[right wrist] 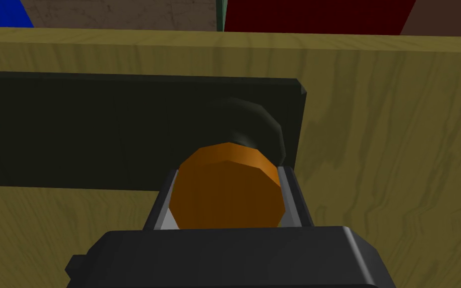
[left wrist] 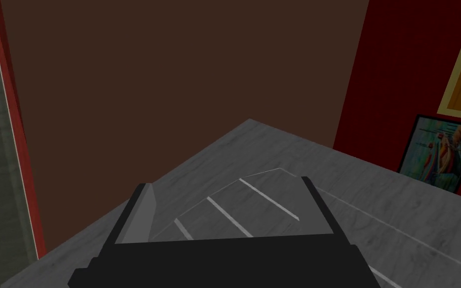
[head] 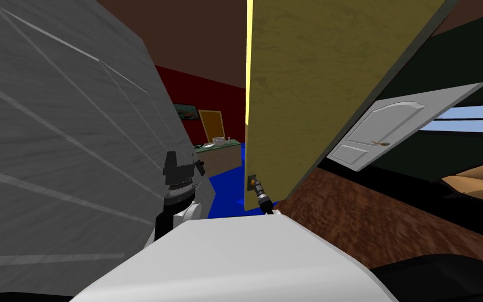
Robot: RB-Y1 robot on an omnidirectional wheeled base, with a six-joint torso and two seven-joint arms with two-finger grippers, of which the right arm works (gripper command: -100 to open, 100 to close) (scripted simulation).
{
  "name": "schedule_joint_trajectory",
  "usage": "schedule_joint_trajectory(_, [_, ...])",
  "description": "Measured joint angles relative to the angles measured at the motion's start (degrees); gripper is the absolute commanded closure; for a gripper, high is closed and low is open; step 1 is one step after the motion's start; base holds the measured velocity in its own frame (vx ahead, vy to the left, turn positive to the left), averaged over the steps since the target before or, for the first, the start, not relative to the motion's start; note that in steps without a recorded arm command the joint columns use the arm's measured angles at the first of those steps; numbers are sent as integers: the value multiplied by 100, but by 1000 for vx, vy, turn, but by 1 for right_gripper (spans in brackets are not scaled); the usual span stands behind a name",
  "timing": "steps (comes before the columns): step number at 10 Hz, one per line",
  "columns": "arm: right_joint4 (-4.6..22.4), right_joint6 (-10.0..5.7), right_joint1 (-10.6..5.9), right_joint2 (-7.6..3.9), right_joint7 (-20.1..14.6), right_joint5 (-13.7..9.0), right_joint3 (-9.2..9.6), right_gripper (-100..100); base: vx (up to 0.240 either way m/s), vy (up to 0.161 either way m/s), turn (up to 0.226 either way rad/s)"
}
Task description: Push the door open
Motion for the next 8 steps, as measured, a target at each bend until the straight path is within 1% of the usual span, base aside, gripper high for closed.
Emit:
schedule_joint_trajectory(1, [-11, 19, 10, -10, 13, -32, -45, 100, 141, 127, -161])
schedule_joint_trajectory(2, [4, 43, -16, -9, 22, -67, -90, 100, 163, 155, -151])
schedule_joint_trajectory(4, [24, 81, -47, 47, 74, -137, -199, 100, 171, 174, -182])
schedule_joint_trajectory(6, [66, 91, -136, 92, 102, -225, -339, 100, 168, 167, -150])
schedule_joint_trajectory(8, [96, 89, -188, 178, 147, -287, -448, 100, 158, 115, -114])
